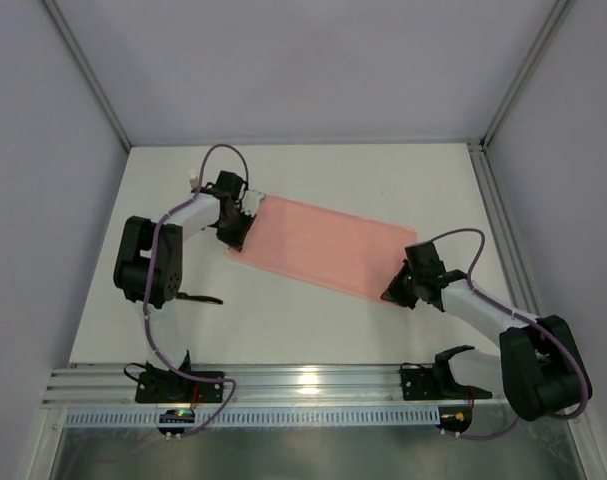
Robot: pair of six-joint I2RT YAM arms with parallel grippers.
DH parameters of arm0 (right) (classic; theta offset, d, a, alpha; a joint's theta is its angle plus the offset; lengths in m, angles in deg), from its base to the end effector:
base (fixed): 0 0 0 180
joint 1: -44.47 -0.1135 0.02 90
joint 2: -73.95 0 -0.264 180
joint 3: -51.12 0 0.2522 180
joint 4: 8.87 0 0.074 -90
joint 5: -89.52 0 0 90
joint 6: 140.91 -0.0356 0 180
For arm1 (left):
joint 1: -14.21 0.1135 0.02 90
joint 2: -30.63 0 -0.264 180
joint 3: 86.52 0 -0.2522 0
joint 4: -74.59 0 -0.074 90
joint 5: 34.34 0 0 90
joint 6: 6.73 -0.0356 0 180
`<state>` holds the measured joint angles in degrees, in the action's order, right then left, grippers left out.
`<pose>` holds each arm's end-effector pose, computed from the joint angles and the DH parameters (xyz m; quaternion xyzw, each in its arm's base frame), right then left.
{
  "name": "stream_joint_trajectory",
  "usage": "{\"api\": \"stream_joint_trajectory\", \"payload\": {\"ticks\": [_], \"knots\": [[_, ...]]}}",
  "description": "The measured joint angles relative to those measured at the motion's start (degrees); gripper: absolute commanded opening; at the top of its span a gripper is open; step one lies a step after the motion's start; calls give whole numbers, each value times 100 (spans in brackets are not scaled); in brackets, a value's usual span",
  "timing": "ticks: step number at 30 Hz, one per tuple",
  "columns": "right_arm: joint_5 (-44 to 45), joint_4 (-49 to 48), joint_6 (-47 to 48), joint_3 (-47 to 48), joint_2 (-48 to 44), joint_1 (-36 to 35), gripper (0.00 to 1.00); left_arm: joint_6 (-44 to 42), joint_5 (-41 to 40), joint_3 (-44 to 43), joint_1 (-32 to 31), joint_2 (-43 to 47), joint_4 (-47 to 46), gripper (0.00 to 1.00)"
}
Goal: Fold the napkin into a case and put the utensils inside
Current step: Smooth out the rectangle-folded napkin at the center of the board, then pick up the rectangle-folded napkin from the center of the board.
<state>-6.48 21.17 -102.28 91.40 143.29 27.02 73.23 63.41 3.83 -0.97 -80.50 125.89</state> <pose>0.1930 0.0646 0.1441 0.2674 0.9247 0.1920 0.1910 0.3676 -0.1047 0.1630 0.2252 0.9605 -0.0734 0.1462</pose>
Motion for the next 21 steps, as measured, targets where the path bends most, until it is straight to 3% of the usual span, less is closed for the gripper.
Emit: {"api": "stream_joint_trajectory", "payload": {"ticks": [6, 12, 15, 16, 19, 21], "knots": [[197, 887, 205, -79, -831, 743, 4, -74, 31, 90, 20, 63, -111, 4], [337, 1600, 446, 199, -1276, 981, 6, -92, 179, 127, 46, 94, -149, 6], [330, 1788, 540, 435, -1329, 981, 13, -87, 295, 127, 70, 94, -151, 8], [323, 1829, 566, 474, -1353, 981, 22, -87, 337, 127, 72, 98, -149, 8], [295, 1967, 632, 483, -1397, 981, 35, -90, 435, 127, 70, 155, -87, 10], [291, 2041, 660, 483, -1392, 981, 38, -94, 455, 125, 68, 273, -17, 11]]}}
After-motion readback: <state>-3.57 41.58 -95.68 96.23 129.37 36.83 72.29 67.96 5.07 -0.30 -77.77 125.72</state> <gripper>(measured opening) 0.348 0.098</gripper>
